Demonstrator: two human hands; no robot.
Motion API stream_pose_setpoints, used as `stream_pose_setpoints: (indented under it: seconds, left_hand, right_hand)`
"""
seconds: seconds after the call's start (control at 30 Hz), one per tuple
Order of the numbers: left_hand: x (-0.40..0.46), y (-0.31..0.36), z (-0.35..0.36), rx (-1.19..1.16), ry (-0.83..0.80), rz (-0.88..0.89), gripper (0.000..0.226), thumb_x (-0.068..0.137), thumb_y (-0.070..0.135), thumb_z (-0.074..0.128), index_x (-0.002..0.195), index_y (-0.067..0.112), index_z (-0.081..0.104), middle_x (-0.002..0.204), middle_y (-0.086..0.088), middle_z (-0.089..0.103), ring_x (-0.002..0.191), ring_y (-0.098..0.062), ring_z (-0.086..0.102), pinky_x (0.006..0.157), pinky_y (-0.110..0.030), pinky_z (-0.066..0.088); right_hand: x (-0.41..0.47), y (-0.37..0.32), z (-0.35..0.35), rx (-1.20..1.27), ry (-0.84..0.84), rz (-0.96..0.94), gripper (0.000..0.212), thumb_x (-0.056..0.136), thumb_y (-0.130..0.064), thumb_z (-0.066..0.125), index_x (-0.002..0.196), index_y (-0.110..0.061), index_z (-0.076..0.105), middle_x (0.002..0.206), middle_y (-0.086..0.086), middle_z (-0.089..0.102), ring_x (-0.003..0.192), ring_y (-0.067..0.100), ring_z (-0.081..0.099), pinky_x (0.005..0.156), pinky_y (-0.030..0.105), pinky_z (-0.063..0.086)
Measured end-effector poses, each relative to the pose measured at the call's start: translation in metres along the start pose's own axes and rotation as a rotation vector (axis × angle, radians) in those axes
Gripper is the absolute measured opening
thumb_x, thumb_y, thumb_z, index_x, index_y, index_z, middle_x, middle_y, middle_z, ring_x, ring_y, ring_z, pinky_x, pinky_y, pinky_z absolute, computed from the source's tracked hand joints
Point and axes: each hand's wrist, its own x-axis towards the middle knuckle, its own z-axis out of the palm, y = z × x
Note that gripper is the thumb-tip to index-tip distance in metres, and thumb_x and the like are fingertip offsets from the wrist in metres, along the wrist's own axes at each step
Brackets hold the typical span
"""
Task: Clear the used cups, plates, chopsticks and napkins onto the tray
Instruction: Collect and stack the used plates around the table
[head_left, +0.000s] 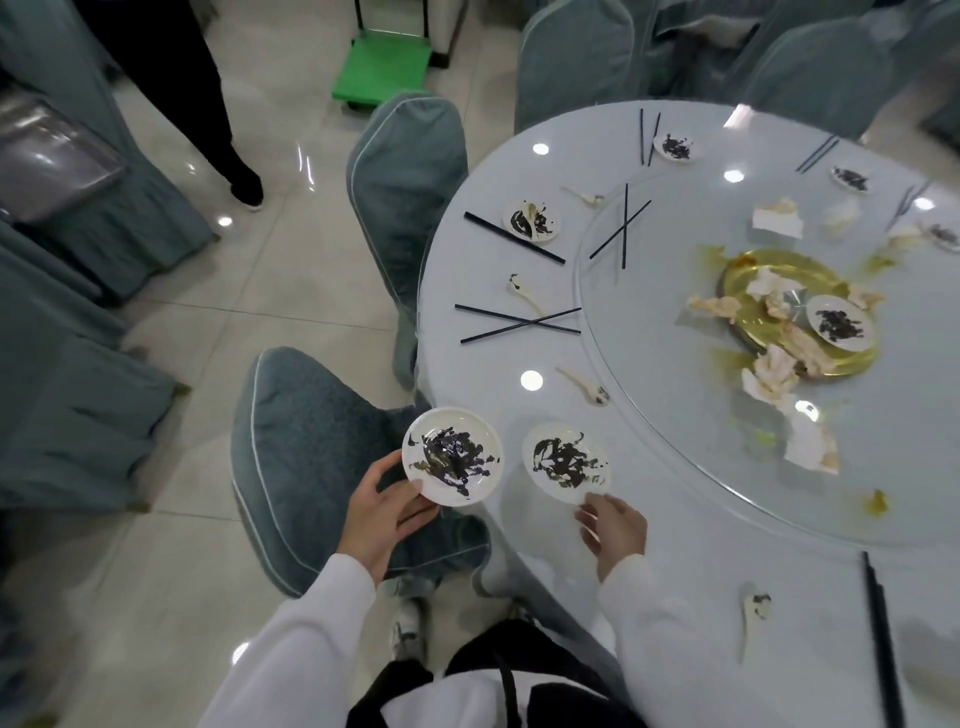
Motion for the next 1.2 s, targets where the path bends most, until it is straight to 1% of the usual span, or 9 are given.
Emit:
stream_pose_setpoints:
  seconds: [0.13,0.3,0.4,0.57,0.67,0.83,0.97,1.1,1.2]
  left_hand:
    - [-0.008,-0.004,-0.02,-0.004,-0.053,-0.004,0.039,0.101,0.006,0.067,0.134,0.027,0.06,0.111,-0.015,0.079,0.103,-0.034,0.077,0.082,-0.04,0.065]
    - [-0.02,-0.009,-0.042,0.009,-0.123,-0.033,0.04,0.101,0.006,0.067,0.134,0.028,0.061,0.111,-0.015,0.079,0.103,-0.034,0.078,0.082,-0.04,0.065]
    - [-0.029,-0.009,-0.048,0.03,-0.174,-0.037,0.04,0.101,0.007,0.068,0.134,0.028,0.061,0.112,-0.015,0.079,0.103,-0.034,0.077,0.084,-0.041,0.065]
    - [-0.04,-0.005,-0.056,0.061,-0.243,-0.033,0.04,0.101,0.009,0.067,0.136,0.028,0.06,0.114,-0.014,0.079,0.104,-0.035,0.077,0.087,-0.044,0.065]
    - [-0.053,-0.001,-0.063,0.071,-0.279,-0.022,0.04,0.101,0.011,0.069,0.135,0.03,0.061,0.115,-0.012,0.079,0.106,-0.034,0.077,0.088,-0.044,0.064]
    - [-0.071,0.003,-0.07,0.089,-0.278,0.017,0.042,0.1,0.015,0.071,0.138,0.031,0.06,0.119,-0.011,0.078,0.109,-0.035,0.076,0.091,-0.047,0.063]
    - [-0.092,-0.005,-0.081,0.069,-0.247,0.045,0.044,0.099,0.015,0.071,0.14,0.029,0.06,0.121,-0.013,0.077,0.11,-0.036,0.075,0.09,-0.044,0.063]
    - [-0.117,-0.015,-0.098,0.034,-0.183,0.08,0.046,0.093,0.022,0.077,0.136,0.031,0.064,0.122,-0.014,0.076,0.108,-0.038,0.075,0.087,-0.042,0.064]
    - [-0.132,-0.018,-0.109,0.046,-0.137,0.114,0.051,0.087,0.025,0.078,0.136,0.029,0.064,0.119,-0.015,0.077,0.104,-0.038,0.076,0.084,-0.041,0.064]
  right_hand:
    - [-0.033,0.005,-0.008,0.052,0.01,-0.089,0.011,0.1,-0.005,0.064,0.103,-0.014,0.061,0.084,0.013,0.072,0.062,0.018,0.074,0.064,0.03,0.054]
    - [-0.076,0.011,-0.025,0.081,-0.01,-0.184,0.009,0.1,-0.01,0.068,0.105,-0.016,0.063,0.086,0.014,0.077,0.071,0.022,0.079,0.072,0.033,0.058]
    - [-0.099,0.02,-0.024,0.035,-0.056,-0.229,0.011,0.1,-0.016,0.069,0.111,-0.014,0.069,0.087,0.012,0.079,0.079,0.024,0.08,0.073,0.033,0.059]
    - [-0.124,0.032,-0.01,-0.086,-0.163,-0.35,0.013,0.102,-0.019,0.068,0.113,-0.015,0.072,0.089,0.011,0.08,0.082,0.027,0.079,0.065,0.026,0.06]
    - [-0.136,0.036,-0.003,-0.138,-0.207,-0.38,0.014,0.103,-0.021,0.066,0.114,-0.016,0.073,0.091,0.012,0.08,0.083,0.028,0.079,0.069,0.028,0.06]
    - [-0.149,0.042,0.008,-0.205,-0.26,-0.429,0.012,0.104,-0.025,0.066,0.108,-0.024,0.077,0.09,0.006,0.079,0.081,0.024,0.077,0.068,0.025,0.06]
    - [-0.159,0.058,0.011,-0.222,-0.315,-0.433,0.016,0.104,-0.029,0.065,0.106,-0.022,0.08,0.087,0.006,0.078,0.077,0.017,0.074,0.075,0.029,0.063]
    - [-0.171,0.079,0.015,-0.199,-0.367,-0.404,0.021,0.103,-0.029,0.066,0.09,-0.025,0.082,0.077,0.002,0.077,0.066,0.008,0.071,0.067,0.021,0.06]
    - [-0.178,0.087,0.019,-0.179,-0.41,-0.387,0.023,0.101,-0.028,0.07,0.081,-0.033,0.082,0.074,-0.003,0.075,0.064,0.004,0.069,0.063,0.018,0.058]
